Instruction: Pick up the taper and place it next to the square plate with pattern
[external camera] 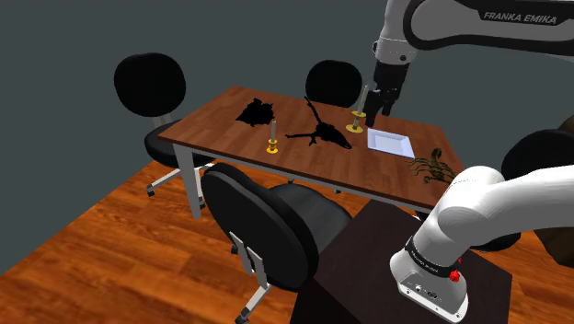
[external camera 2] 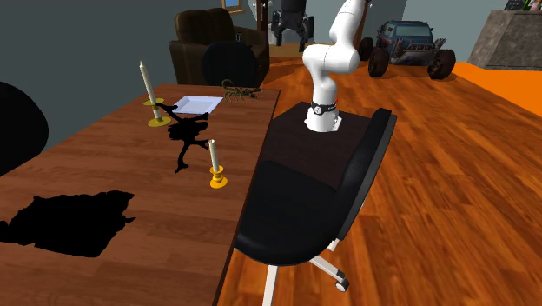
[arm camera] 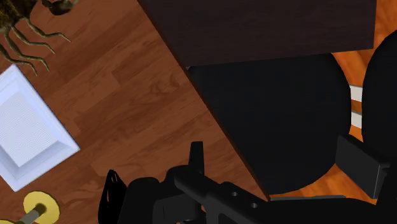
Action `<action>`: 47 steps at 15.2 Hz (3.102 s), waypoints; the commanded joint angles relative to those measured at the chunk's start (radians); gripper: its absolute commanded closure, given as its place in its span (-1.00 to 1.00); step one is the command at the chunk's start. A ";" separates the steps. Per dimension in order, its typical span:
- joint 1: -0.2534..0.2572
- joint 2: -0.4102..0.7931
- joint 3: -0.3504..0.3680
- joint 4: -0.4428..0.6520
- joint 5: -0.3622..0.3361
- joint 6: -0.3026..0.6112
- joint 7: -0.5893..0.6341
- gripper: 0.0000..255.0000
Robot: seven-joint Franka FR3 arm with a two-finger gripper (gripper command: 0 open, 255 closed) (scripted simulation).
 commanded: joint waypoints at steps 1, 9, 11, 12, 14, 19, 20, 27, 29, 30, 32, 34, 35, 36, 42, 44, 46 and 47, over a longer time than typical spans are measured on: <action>0.000 0.000 0.000 0.000 0.000 0.000 0.000 -1.00; 0.002 0.158 -0.001 -0.097 0.008 0.371 0.046 -1.00; 0.002 0.213 0.000 -0.104 0.008 0.463 0.057 -1.00; 0.002 0.243 0.000 -0.105 0.008 0.508 0.062 -1.00; 0.002 0.305 0.001 -0.103 0.008 0.597 0.073 -1.00; 0.000 0.476 0.004 -0.066 0.004 0.804 0.101 -1.00; -0.001 0.512 0.005 -0.053 0.002 0.842 0.106 -1.00; -0.006 0.768 0.011 0.077 -0.016 1.070 0.150 -1.00; -0.006 0.840 0.011 0.127 -0.023 1.122 0.164 -1.00; -0.006 0.876 0.011 0.154 -0.027 1.146 0.171 -1.00; -0.005 0.948 0.009 0.213 -0.035 1.188 0.185 -1.00; -0.002 1.013 0.007 0.271 -0.042 1.222 0.196 -1.00; -0.002 1.026 0.006 0.276 -0.043 1.230 0.197 -1.00; -0.002 1.040 0.005 0.282 -0.044 1.238 0.199 -1.00; 0.000 1.118 -0.001 0.317 -0.051 1.281 0.204 -1.00; 0.000 1.118 -0.001 0.317 -0.051 1.281 0.204 -1.00; 0.000 1.118 -0.001 0.317 -0.051 1.281 0.204 -1.00; 0.000 1.118 -0.001 0.317 -0.051 1.281 0.204 -1.00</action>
